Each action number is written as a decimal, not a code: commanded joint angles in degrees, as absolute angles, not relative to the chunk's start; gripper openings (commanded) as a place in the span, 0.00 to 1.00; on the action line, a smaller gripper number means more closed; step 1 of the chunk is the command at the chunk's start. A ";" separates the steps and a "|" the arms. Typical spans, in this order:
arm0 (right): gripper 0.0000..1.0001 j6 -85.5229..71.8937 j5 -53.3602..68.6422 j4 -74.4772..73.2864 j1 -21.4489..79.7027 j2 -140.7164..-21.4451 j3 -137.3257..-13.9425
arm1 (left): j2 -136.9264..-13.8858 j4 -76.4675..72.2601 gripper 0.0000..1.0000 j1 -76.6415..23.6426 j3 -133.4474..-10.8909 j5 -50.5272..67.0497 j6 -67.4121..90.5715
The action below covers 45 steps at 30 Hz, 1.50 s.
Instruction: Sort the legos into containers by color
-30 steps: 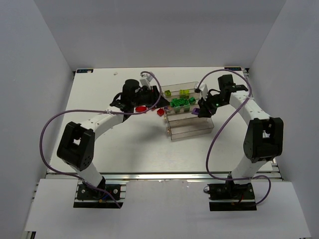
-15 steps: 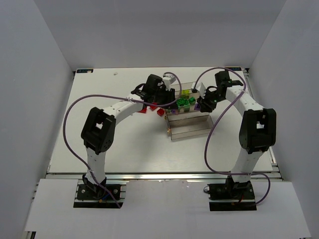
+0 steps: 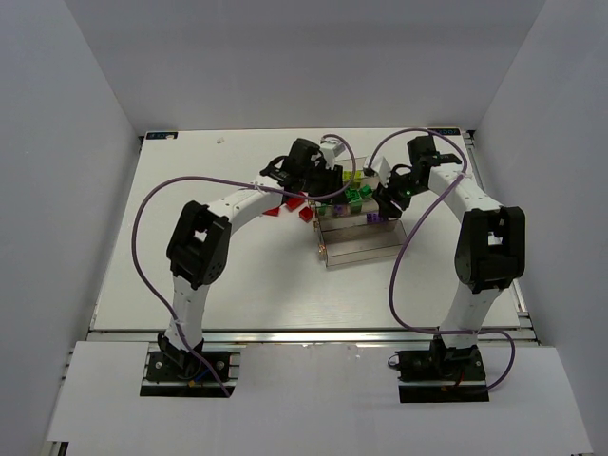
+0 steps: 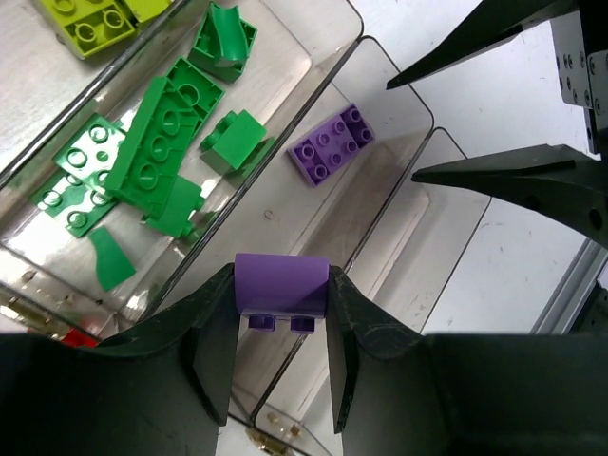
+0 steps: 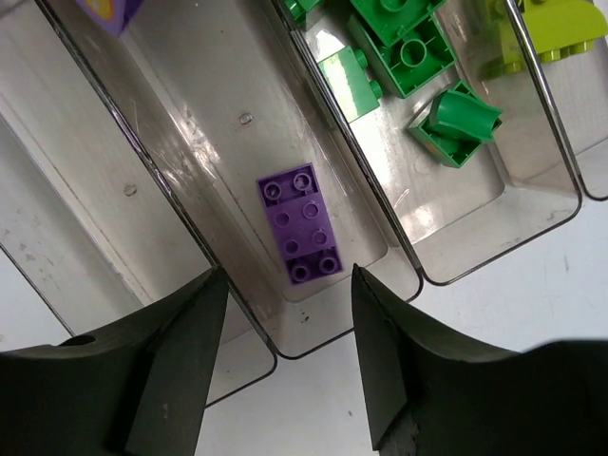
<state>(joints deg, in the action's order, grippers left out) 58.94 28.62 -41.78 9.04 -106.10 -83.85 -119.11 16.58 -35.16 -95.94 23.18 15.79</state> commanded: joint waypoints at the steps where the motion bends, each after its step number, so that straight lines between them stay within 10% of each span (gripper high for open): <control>1: 0.60 54.25 30.41 -40.26 8.88 -103.19 -85.96 | -119.53 16.00 0.20 -35.95 -98.09 23.29 16.35; 8: 0.44 38.94 34.62 -33.40 4.49 -98.62 -86.84 | -122.60 14.07 0.26 -37.09 -100.19 22.33 18.54; 19: 0.49 34.72 37.53 -31.73 4.31 -93.08 -81.30 | -123.84 13.97 0.97 -38.41 -103.01 18.99 20.21; 26: 0.56 33.75 39.29 -30.68 4.31 -90.01 -83.41 | -117.43 14.76 0.98 -38.23 -102.93 13.63 20.74; 27: 0.62 33.66 39.03 -29.37 4.31 -89.22 -83.06 | -116.29 14.85 0.98 -38.06 -102.22 11.62 20.74; 28: 0.89 33.40 38.41 -27.35 4.31 -86.77 -82.19 | -113.67 14.68 0.98 -37.36 -101.43 10.99 20.92; 33: 0.89 24.44 30.48 -5.46 4.31 -79.19 -66.80 | -105.48 12.66 0.98 -32.53 -90.12 6.78 28.11; 39: 0.22 28.31 46.93 -21.97 3.96 -84.72 -75.23 | -100.37 15.63 0.98 -21.98 -82.00 6.77 40.24; 45: 0.27 24.97 44.74 -19.86 3.96 -84.29 -73.21 | -104.74 34.93 0.98 -20.30 -86.56 -2.09 48.41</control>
<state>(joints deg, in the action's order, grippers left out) 27.07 43.11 -20.23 4.14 -85.34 -72.71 -102.98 22.61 -18.44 -84.07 2.81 41.60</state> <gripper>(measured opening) 0.263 0.978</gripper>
